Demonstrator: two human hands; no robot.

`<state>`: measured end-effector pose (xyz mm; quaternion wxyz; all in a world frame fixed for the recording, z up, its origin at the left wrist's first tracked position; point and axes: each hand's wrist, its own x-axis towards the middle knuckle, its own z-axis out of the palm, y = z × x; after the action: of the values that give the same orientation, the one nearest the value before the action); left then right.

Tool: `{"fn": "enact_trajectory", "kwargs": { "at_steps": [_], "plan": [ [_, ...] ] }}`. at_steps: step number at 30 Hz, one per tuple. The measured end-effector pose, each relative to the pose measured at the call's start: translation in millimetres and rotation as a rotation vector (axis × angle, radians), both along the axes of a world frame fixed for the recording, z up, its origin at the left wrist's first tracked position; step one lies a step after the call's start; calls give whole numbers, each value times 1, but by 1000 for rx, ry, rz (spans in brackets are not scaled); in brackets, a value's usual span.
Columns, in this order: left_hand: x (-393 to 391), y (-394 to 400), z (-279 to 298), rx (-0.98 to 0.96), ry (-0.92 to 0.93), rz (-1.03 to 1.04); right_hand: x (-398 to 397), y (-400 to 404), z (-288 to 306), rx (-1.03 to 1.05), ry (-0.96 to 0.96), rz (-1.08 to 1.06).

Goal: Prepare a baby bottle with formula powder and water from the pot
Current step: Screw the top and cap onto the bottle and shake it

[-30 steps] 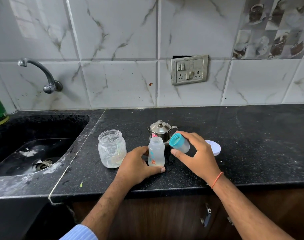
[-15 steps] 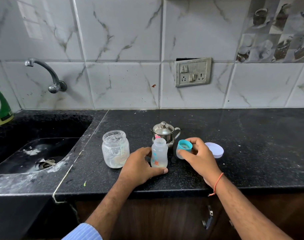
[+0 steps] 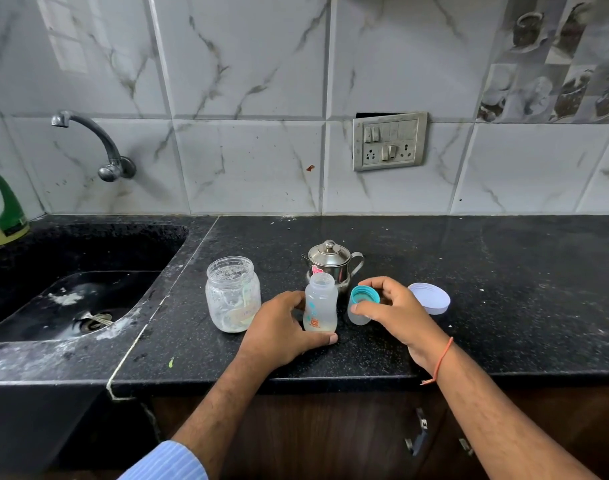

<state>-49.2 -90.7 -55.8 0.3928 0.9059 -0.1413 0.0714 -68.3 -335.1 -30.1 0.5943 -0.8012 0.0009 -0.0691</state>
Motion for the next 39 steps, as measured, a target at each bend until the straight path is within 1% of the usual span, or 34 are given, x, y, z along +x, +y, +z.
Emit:
{"fn": "enact_trajectory", "kwargs": {
  "at_steps": [3,9,17,20,22,25,29,31,35,39],
  "plan": [
    [-1,0,2,0,4,-4,0,0,1,-49,0,-6],
    [-3,0,4,-4,1,-6,-5,-5,5,-232,-124,-58],
    [-5,0,7,6,-4,-14,-6,-5,15,-156,-230,-58],
    [-6,0,7,8,-2,-15,-6,-3,22,-96,-265,-40],
    [-5,0,8,7,0,-10,-5,-3,29,-92,-298,-13],
    [-5,-1,8,6,6,-10,-5,-4,45,-219,-328,75],
    [-5,0,7,8,4,-7,0,-1,66,-490,-348,188],
    [-5,-1,7,9,5,-1,6,2,73,-584,-366,238],
    [-4,-1,7,2,13,5,16,9,89,-687,-332,331],
    [-5,-1,7,7,19,9,20,25,100,-727,-325,341]
  ]
}}
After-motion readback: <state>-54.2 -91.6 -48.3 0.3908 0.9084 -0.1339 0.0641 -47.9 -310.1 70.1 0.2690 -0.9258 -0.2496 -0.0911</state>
